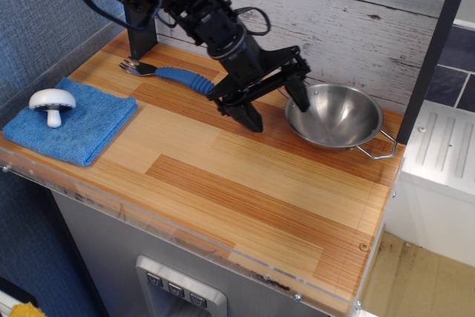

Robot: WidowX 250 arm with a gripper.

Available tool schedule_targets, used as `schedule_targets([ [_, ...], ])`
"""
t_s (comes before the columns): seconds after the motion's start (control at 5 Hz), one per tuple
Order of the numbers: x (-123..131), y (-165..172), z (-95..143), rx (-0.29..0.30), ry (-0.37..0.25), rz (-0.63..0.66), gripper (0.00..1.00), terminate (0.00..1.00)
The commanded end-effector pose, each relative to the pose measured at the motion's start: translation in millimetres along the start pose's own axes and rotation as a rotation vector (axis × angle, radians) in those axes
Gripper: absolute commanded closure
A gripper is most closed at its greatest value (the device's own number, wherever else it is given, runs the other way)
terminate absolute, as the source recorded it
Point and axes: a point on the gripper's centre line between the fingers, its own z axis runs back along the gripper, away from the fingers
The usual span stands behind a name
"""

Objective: Move wok to bottom right of table.

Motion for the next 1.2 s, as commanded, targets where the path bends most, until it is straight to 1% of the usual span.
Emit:
schedule_targets([
  [0.0,-6.1,-3.2,7.8,0.004,-0.013,-0.079,0.0,0.0],
  [0.2,-4.9,-1.7,5.6,-0.008,-0.023,-0.089,1.0,0.0],
  [0.8,-6.1,2.5,6.0,-0.037,-0.065,-0.072,1.0,0.0],
  [1.0,-6.2,2.3,7.0,-0.03,-0.071,-0.068,1.0,0.0],
])
